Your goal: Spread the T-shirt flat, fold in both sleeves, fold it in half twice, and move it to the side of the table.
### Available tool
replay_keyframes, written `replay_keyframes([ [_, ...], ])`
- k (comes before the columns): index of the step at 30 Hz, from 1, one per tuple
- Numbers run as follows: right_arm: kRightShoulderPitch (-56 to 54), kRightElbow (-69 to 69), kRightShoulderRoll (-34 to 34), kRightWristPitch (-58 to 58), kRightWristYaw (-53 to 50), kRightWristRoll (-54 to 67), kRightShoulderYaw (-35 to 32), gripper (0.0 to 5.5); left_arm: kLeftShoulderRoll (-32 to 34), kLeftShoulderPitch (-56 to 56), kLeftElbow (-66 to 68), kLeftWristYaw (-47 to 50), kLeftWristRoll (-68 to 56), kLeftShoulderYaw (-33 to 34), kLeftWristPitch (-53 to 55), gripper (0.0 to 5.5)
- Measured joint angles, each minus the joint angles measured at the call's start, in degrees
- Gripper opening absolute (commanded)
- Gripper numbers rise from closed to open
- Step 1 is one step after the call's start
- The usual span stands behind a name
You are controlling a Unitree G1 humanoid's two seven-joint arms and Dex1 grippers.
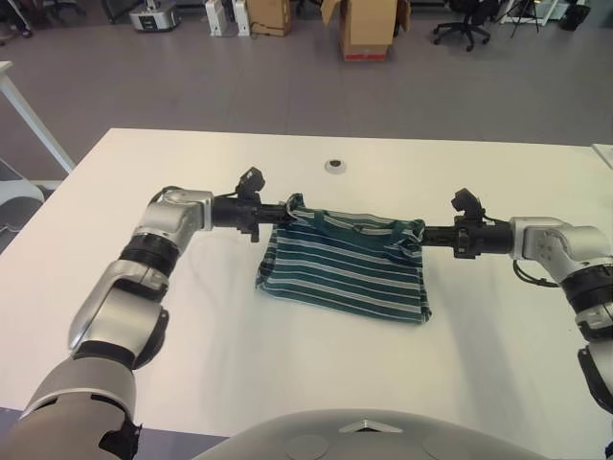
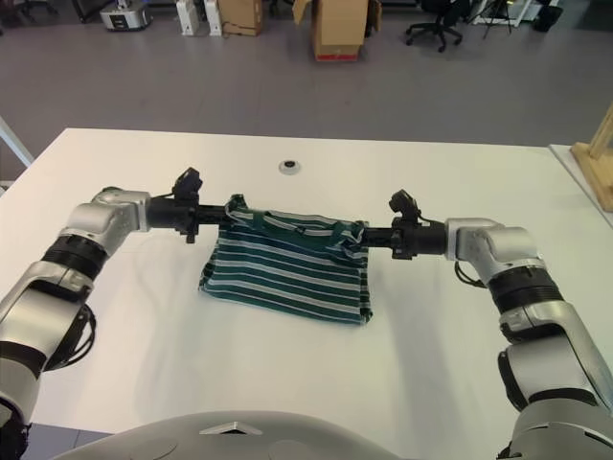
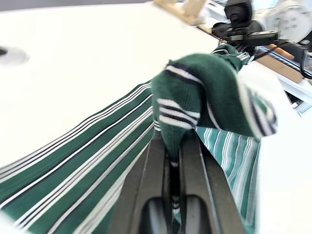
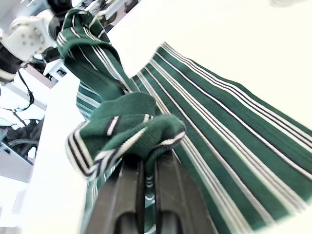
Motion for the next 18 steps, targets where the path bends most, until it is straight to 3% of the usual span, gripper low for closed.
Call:
replay_keyframes([
  [2,-5.03,13.37,5.9,-2.84,-4.79,-5.37,-1.74,0.04,-5.63,-3.38,12.0,10.08,3.59,4.47,-4.82,0.0],
  [5,-8.52,23.83,10.86,-7.36,-12.09,-11.17,-4.62,0.04,-9.22,-5.14,19.33,23.07,8.09,9.05,-10.21,0.0],
  [6,-8.81,25.97,11.9,-7.54,-13.86,-11.37,-6.3,0.33,-9.85,-5.08,20.3,24.96,8.53,10.56,-11.1,0.27],
  [11,-10.58,31.13,12.94,-5.88,-19.18,-10.42,-19.04,1.28,-11.73,-5.03,21.44,24.35,12.57,16.74,-12.71,1.15],
  [15,-12.73,31.22,12.97,-5.77,-22.94,-8.28,-28.44,1.33,-11.59,-5.17,21.39,25.93,12.7,23.06,-14.95,1.19],
  [18,-12.25,27.78,13.03,-9.09,-22.73,-10.69,-29.45,1.33,-10.3,-6.59,18.78,24.98,15.75,24.02,-22.94,1.19],
])
